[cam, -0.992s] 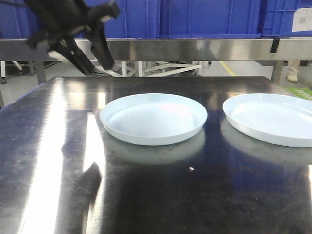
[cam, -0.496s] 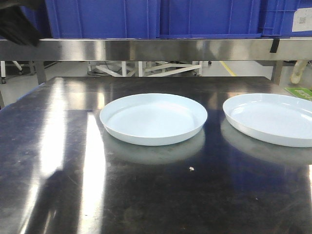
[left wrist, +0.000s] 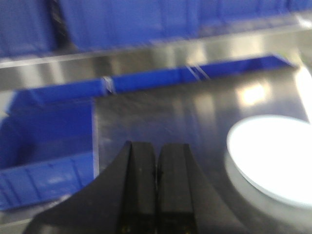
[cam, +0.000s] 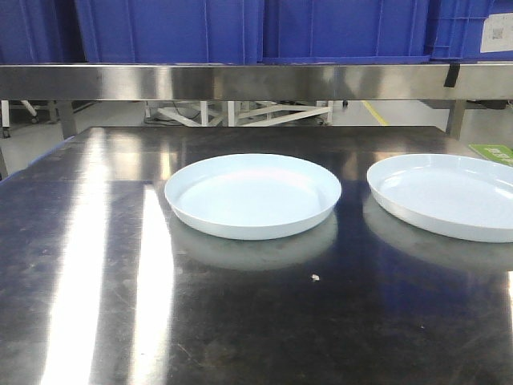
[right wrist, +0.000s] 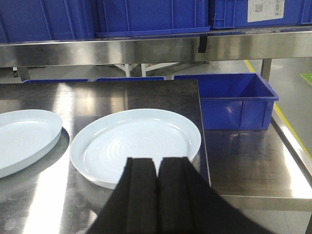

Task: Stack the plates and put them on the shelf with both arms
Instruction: 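Open the left gripper and lift it away from the plate, then reach the right gripper down and grasp the other white plate's rim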

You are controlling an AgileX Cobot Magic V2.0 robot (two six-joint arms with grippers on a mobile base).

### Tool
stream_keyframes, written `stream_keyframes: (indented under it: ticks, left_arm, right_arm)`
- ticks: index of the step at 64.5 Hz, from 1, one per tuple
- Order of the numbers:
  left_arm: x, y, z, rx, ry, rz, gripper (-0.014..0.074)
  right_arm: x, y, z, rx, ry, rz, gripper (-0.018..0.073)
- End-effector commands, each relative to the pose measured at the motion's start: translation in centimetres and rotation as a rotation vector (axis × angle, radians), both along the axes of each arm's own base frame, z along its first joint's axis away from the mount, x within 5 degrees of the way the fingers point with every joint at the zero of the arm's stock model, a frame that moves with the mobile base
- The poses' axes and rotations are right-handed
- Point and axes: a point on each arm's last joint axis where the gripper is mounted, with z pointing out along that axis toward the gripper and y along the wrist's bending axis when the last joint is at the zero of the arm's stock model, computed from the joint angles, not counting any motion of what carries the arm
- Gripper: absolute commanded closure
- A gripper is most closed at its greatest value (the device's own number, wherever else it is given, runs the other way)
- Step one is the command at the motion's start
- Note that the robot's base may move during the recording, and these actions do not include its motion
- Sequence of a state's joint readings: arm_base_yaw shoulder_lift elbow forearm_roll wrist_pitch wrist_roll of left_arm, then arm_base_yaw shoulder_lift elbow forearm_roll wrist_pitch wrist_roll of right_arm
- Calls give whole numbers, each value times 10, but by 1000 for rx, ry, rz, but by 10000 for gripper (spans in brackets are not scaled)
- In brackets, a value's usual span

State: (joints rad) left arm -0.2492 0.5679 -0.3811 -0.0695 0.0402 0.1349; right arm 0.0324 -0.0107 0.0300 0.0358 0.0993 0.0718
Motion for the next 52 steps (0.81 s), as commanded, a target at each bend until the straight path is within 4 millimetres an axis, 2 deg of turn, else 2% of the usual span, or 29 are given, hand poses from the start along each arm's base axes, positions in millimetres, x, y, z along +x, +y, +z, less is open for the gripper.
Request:
stream_keyframes:
  ticks: [1, 11, 52]
  left_arm:
    - [-7, 7, 18, -48, -148, 47, 507]
    - [-10, 13, 16, -76, -128, 95, 507]
    - [-10, 13, 16, -87, -122, 96, 514]
  right_arm:
    - [-2, 0, 9, -4, -102, -6, 501]
    - [-2, 0, 9, -4, -102, -6, 501]
    - [-2, -1, 11, -4, -128, -7, 501]
